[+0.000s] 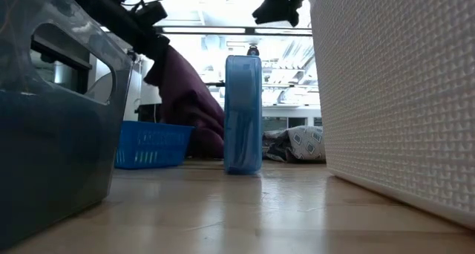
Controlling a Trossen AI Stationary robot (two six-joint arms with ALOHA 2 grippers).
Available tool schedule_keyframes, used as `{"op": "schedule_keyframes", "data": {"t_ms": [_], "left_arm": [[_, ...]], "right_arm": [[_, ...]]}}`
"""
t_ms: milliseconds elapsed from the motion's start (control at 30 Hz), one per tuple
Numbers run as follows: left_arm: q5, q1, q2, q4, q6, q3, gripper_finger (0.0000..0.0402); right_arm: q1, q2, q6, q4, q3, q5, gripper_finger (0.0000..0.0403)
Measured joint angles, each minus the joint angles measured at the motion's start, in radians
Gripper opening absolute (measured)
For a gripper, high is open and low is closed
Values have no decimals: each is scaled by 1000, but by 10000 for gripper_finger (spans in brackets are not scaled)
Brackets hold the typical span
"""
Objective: Pick & Place Medicine items
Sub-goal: Put the purple scrubs into the white bin
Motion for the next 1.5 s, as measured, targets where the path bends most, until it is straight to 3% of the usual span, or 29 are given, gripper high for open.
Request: {"op": "schedule_keyframes", "data": {"t_ms": [467,867,1067,1200,1500], "left_arm": [[-1,0,0,-5,-5,0,13],[-4,0,0,1,-6,0,13],[-4,0,0,10,-12,0,13],[-5,0,0,10,-31,0,13],[-27,0,0,19,-52,-1,13]], "right_arm": [[45,147,41,97,0,39,119],[95,196,41,165,0,116,227],[121,243,80,225,1,143,261],[145,289,98,280,0,182,268],[225,354,68,408,1,379,267]]}}
